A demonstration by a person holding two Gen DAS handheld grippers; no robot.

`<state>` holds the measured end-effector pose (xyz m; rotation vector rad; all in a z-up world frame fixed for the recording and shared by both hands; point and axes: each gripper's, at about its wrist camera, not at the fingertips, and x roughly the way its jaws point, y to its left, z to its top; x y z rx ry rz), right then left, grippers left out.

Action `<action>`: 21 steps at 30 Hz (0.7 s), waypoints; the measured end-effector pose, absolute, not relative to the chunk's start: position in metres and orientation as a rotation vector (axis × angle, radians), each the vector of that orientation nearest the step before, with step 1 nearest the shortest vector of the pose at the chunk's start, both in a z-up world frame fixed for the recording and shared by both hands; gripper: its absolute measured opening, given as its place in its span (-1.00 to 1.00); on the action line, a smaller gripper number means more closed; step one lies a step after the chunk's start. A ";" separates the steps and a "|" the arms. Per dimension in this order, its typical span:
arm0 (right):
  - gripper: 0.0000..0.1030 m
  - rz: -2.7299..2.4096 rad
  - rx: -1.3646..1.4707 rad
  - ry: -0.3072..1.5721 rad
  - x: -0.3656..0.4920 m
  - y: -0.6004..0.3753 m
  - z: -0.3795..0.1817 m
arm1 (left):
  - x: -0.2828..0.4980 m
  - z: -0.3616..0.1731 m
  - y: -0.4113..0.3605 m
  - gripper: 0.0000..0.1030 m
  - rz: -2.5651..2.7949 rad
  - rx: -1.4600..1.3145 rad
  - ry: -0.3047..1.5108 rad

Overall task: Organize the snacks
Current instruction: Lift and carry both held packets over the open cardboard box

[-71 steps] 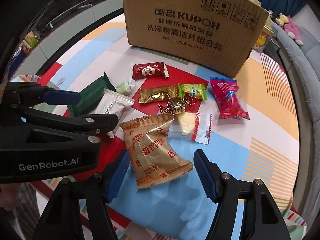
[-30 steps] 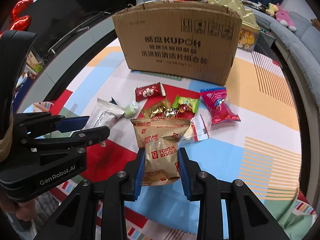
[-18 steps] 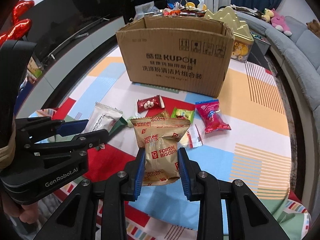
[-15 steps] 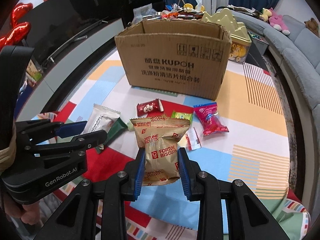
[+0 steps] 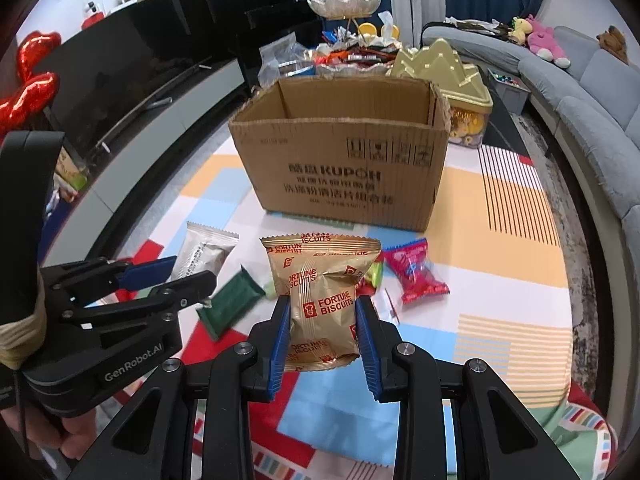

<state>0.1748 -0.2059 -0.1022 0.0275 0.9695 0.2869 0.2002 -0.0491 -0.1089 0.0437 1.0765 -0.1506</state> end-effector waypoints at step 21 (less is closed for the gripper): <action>-0.35 0.273 0.060 0.870 0.200 -0.212 -0.064 | 0.232 -0.063 -0.051 -0.35 -0.146 0.035 0.980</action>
